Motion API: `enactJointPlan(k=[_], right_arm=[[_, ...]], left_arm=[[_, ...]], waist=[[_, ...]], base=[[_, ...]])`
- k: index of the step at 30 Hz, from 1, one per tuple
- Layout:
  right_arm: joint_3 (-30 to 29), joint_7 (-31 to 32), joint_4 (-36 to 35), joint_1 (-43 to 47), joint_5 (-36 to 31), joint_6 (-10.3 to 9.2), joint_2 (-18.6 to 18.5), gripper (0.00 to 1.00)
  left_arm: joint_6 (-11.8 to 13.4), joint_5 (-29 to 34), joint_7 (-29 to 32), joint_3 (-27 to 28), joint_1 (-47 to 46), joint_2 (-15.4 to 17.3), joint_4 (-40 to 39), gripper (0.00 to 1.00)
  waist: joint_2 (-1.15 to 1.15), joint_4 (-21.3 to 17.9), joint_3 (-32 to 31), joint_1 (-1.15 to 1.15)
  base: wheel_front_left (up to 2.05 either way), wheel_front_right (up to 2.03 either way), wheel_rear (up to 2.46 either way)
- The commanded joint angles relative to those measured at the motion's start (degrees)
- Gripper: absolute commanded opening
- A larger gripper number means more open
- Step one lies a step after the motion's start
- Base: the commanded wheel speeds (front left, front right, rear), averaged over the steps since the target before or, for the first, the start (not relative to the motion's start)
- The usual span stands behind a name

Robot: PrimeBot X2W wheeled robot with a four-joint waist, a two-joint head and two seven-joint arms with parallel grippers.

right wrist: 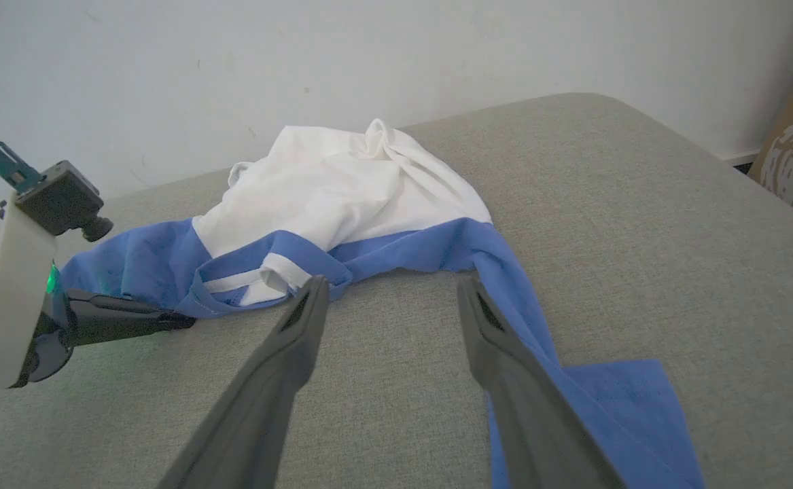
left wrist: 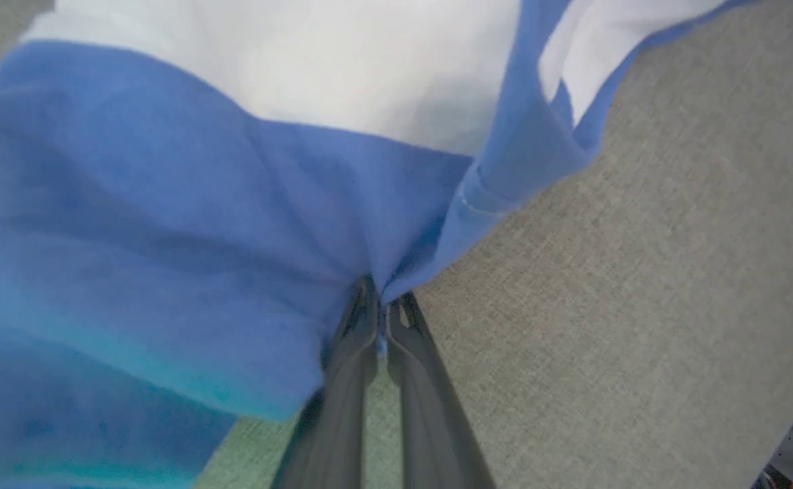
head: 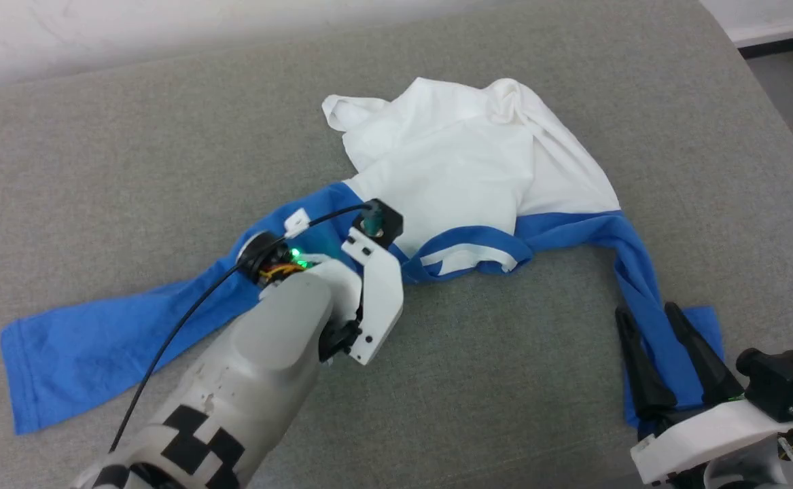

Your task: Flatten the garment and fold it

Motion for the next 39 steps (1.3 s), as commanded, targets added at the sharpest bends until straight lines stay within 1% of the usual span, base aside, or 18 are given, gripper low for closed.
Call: enactJointPlan(k=[1,4,7,10,13,16,20,26,29,33,37,38,39], right_arm=[[0.04,0.22,0.23,-0.17,0.36,-0.05,0.2,1.0],[0.55,1.77,1.07,-0.42,0.49,-0.05,0.09,1.0],[0.7,4.12,2.66,-1.48,1.21,-0.05,-1.3,1.0],[1.42,6.93,5.11,-3.81,2.6,-0.05,-3.97,1.0],[3.43,10.02,8.34,-7.68,4.33,-0.05,-7.59,1.0],[7.05,13.83,12.15,-13.12,6.44,-0.05,-11.81,1.0],[13.99,19.4,18.04,-21.47,9.36,-0.05,-17.03,1.0],[25.05,24.57,27.21,-32.47,12.9,-0.05,-22.11,1.0],[30.02,24.97,30.82,-37.04,14.0,-0.05,-23.61,1.0],[35.85,24.53,35.13,-41.76,15.64,-0.05,-24.37,1.0],[42.24,27.29,39.21,-43.79,19.31,-0.05,-24.38,1.0],[43.69,28.16,39.93,-43.88,20.6,-0.05,-24.28,0.76],[44.91,28.89,40.55,-43.93,21.89,-0.05,-24.2,0.48]], left_arm=[[0.67,-0.29,0.25,-0.38,4.91,2.13,3.24,0.0],[2.88,-2.43,-6.46,2.62,6.73,2.54,2.88,0.0],[5.14,-4.81,-13.29,5.92,9.21,3.04,1.39,0.0],[6.84,-6.14,-18.71,8.06,11.5,3.76,-1.2,0.0],[8.17,-6.84,-21.98,9.3,13.41,4.55,-4.4,0.0],[8.98,-6.93,-23.3,9.65,14.43,5.32,-7.98,0.0],[10.4,-6.37,-24.2,9.72,14.63,6.32,-12.83,0.0],[12.24,-5.72,-24.57,9.85,14.0,7.0,-19.74,0.0],[12.96,-5.37,-24.47,9.85,13.65,7.47,-22.26,0.0],[13.83,-5.14,-24.29,9.88,13.8,8.17,-24.68,0.0],[14.48,-5.23,-24.08,9.9,14.31,8.63,-26.21,0.0],[14.6,-5.34,-24.04,9.94,14.51,8.7,-26.47,0.0],[14.69,-5.47,-24.01,9.98,14.71,8.77,-26.72,0.0]], waist=[[0.0,0.38,-0.91,0.0],[0.0,0.9,-2.45,0.0],[0.0,1.68,-3.82,0.0],[0.0,2.84,-4.8,0.0],[0.0,4.03,-5.08,0.0],[0.0,5.24,-4.34,0.0],[0.0,6.87,-2.47,0.0],[0.0,9.52,1.25,0.0],[0.0,10.31,2.92,0.0],[0.0,10.71,4.46,0.0],[0.0,10.78,5.24,0.0],[0.0,10.75,5.32,0.0],[0.0,10.69,5.38,0.0]], base=[[0.0,0.0,0.0],[0.0,0.0,0.0],[0.0,0.0,0.0],[0.0,0.0,0.0],[0.0,0.0,0.0],[0.0,0.0,0.0],[0.0,0.0,0.0],[0.0,0.0,0.0],[0.0,0.0,0.0],[0.0,0.0,0.0],[0.0,0.0,0.0],[0.0,0.0,0.0],[0.0,0.0,0.0]])
